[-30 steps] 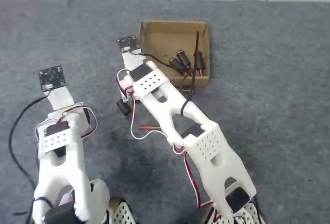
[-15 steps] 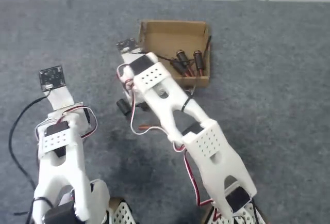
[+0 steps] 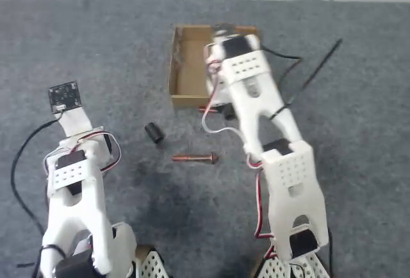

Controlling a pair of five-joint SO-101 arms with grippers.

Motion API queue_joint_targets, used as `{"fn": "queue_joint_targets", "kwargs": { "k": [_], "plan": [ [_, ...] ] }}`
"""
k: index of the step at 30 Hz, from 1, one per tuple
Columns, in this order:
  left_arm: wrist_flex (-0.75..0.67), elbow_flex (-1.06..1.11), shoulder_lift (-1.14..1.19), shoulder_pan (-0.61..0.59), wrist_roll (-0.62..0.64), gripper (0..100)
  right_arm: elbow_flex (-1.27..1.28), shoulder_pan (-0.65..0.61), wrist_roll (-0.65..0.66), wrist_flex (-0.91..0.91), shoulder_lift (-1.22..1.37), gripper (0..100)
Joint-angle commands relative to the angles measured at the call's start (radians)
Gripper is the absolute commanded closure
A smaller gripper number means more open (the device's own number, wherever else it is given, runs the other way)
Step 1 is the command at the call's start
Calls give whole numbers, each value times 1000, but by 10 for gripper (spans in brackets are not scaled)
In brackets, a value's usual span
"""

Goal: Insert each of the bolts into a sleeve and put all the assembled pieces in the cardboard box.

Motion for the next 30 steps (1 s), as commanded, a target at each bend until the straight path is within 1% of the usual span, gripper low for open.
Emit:
{"fn": "queue_joint_targets", "kwargs": {
  "k": [1, 6, 12, 16, 23, 30],
  "plan": [
    [-29, -45, -6, 0, 0, 945, 49, 65, 15, 30, -133, 991],
    [-29, -45, -6, 0, -2, 945, 239, 127, 15, -59, -219, 991],
    [-29, -45, -5, 0, -2, 945, 548, 160, 18, -220, -423, 991],
    [-29, -45, -5, 0, -2, 945, 736, 214, 26, -314, -529, 991],
    [-29, -45, -5, 2, -2, 945, 1003, 328, 112, -432, -648, 991],
    [-29, -45, -5, 3, -2, 945, 1260, 407, 206, -616, -748, 983]
  ]
}}
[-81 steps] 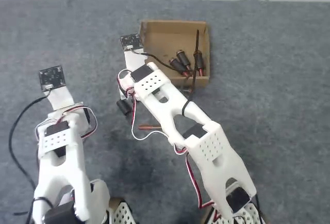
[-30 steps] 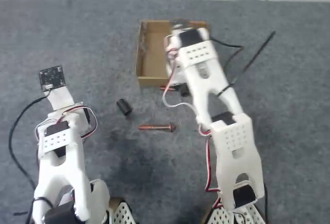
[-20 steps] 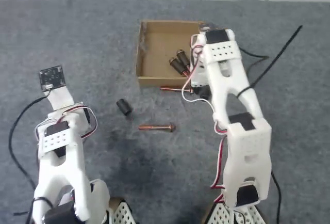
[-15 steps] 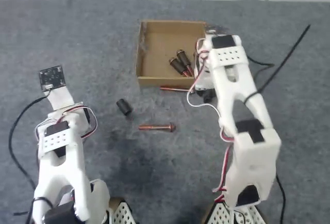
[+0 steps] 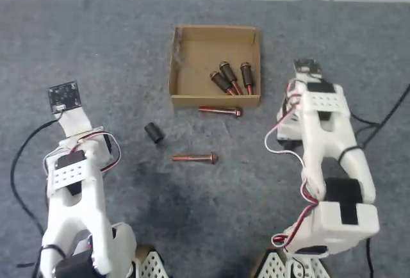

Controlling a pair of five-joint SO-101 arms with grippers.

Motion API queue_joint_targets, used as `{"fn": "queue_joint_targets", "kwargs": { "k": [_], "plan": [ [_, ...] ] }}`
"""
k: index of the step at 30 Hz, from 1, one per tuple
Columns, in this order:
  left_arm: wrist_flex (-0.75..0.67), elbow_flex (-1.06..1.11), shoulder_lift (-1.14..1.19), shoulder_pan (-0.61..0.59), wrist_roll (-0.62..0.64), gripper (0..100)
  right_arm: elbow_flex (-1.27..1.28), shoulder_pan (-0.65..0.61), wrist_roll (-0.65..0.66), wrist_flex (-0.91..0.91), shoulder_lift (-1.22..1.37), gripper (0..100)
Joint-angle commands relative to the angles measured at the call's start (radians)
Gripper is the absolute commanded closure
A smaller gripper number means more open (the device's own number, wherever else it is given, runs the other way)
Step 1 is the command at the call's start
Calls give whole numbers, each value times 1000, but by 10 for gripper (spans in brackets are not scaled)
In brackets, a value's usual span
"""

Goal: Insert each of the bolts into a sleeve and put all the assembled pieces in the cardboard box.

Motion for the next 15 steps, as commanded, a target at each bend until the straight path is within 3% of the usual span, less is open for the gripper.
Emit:
{"fn": "queue_joint_targets", "kwargs": {
  "k": [1, 5, 15],
  "plan": [
    [-29, -45, -5, 3, -2, 945, 84, 36, 66, -85, -85, 966],
    [-26, -45, -5, 5, -2, 945, 133, 45, 101, -122, -85, 890],
    [-26, -44, -5, 5, -38, 945, 166, 48, 114, -74, -180, 907]
  ]
}}
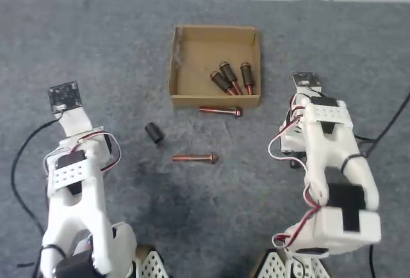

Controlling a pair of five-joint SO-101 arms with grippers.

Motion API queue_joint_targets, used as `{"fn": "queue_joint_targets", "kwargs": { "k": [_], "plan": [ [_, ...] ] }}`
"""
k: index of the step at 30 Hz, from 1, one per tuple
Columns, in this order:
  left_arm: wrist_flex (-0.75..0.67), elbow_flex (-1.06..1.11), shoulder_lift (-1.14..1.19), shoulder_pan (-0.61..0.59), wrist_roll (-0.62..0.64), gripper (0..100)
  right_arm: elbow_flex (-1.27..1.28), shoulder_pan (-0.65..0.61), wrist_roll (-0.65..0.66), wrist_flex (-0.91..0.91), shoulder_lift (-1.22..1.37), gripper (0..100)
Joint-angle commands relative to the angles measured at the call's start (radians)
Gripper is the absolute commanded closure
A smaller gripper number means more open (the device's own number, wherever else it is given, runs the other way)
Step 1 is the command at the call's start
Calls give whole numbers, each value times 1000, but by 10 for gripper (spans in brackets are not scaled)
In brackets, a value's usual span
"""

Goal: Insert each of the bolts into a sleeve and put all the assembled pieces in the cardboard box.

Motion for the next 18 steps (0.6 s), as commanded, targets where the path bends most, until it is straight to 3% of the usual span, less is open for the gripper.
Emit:
{"fn": "queue_joint_targets", "kwargs": {
  "k": [1, 7, 18],
  "plan": [
    [-26, -44, -5, 5, -31, 945, 44, 10, 14, 8, -153, 905],
    [-26, -44, -5, 5, -34, 945, 190, -8, 20, -65, -278, 903],
    [-25, -44, -5, 5, -38, 945, 190, -18, 21, -173, -143, 903]
  ]
}}
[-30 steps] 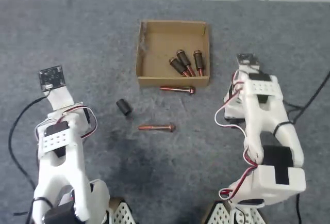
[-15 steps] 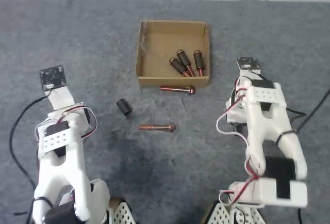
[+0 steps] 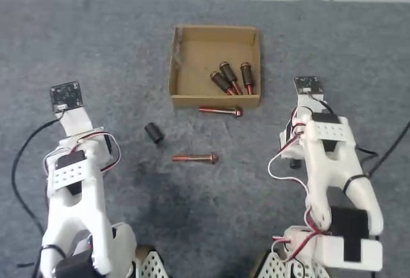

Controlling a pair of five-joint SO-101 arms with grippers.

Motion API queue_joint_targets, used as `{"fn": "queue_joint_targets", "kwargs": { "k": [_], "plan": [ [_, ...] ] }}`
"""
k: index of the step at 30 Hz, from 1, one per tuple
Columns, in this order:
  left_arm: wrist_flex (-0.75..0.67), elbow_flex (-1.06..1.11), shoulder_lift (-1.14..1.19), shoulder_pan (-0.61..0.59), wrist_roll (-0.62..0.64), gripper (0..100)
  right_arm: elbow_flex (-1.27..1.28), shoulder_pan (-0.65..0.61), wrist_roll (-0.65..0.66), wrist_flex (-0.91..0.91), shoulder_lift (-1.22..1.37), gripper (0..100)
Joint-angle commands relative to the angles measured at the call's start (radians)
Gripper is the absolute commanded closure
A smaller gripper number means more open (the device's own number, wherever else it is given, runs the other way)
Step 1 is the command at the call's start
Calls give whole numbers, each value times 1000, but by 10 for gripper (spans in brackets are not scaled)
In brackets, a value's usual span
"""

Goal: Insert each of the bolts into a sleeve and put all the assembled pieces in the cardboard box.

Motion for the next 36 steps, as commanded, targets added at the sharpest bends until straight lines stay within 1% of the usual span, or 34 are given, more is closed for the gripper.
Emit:
{"fn": "queue_joint_targets", "kwargs": {
  "k": [1, 9, 14, 19, 20, 23, 24, 26, 29, 33, 35, 36],
  "plan": [
    [-25, -44, -5, 5, -15, 945, -12, -24, 15, -22, 10, 904],
    [-23, -44, -5, 3, -15, 945, -46, -44, 18, -27, 64, 907],
    [-20, -44, -5, 2, -15, 945, -115, -45, 43, 16, 140, 908],
    [-3, -44, -8, 2, -15, 945, -126, -45, 43, 19, 153, 909],
    [-3, -44, -8, 2, -15, 945, -126, -45, 43, 21, 153, 918],
    [-3, -44, -6, 2, -15, 946, -126, -41, 43, 22, 153, 998],
    [-3, -44, -6, 2, -15, 946, -124, -39, 41, 24, 153, 983],
    [-5, -44, -6, 5, -15, 946, -124, -38, 41, 35, 153, 995],
    [-8, -48, -5, 9, -15, 945, -123, -5, 38, 38, 143, 992],
    [-3, -67, -6, 68, -18, 945, -106, 76, 37, 28, 96, 992],
    [29, -117, -5, 75, -18, 946, -97, 110, 38, 27, 84, 992],
    [71, -159, -5, 78, -18, 945, -92, 119, 41, 27, 81, 992]
  ]
}}
